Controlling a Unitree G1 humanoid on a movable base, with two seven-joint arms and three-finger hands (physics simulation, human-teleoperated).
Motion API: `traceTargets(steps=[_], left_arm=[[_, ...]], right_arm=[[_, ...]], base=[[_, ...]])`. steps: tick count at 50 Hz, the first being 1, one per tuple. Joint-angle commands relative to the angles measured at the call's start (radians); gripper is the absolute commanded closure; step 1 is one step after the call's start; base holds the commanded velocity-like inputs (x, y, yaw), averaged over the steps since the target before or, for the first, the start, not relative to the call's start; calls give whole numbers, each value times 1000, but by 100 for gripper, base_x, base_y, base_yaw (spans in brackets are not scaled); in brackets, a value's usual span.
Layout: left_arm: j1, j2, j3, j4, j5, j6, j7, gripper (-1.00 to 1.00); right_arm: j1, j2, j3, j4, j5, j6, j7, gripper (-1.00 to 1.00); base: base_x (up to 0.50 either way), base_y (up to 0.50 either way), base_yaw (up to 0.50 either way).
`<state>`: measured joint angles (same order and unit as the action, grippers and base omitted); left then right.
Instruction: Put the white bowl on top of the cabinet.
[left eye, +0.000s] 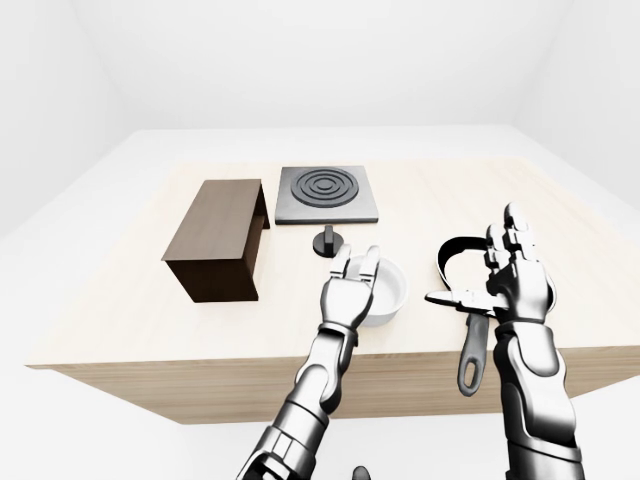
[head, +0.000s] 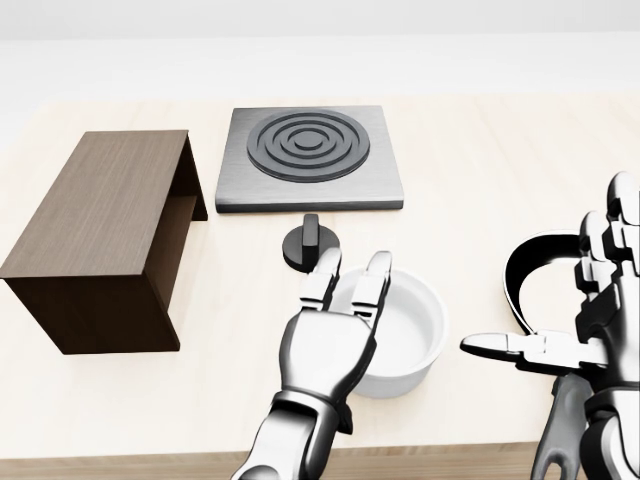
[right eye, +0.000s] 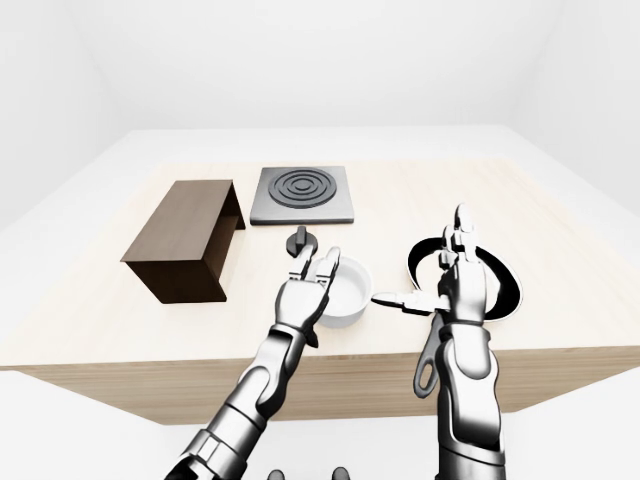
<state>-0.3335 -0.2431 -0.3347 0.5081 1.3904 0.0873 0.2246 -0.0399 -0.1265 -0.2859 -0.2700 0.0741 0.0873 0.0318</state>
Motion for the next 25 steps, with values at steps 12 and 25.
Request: traceTargets(steps=[12,25], left_arm=[[-21,1,6,90,-3,0,32,-100],[-45,0,16,138,-12,0,51,-100]], right_arm=[[-1,1,4,2,-5,0,3,-100],[4,5,11,-1,-11,0,4,-100]], base=[[0,0,0],[0,0,0]])
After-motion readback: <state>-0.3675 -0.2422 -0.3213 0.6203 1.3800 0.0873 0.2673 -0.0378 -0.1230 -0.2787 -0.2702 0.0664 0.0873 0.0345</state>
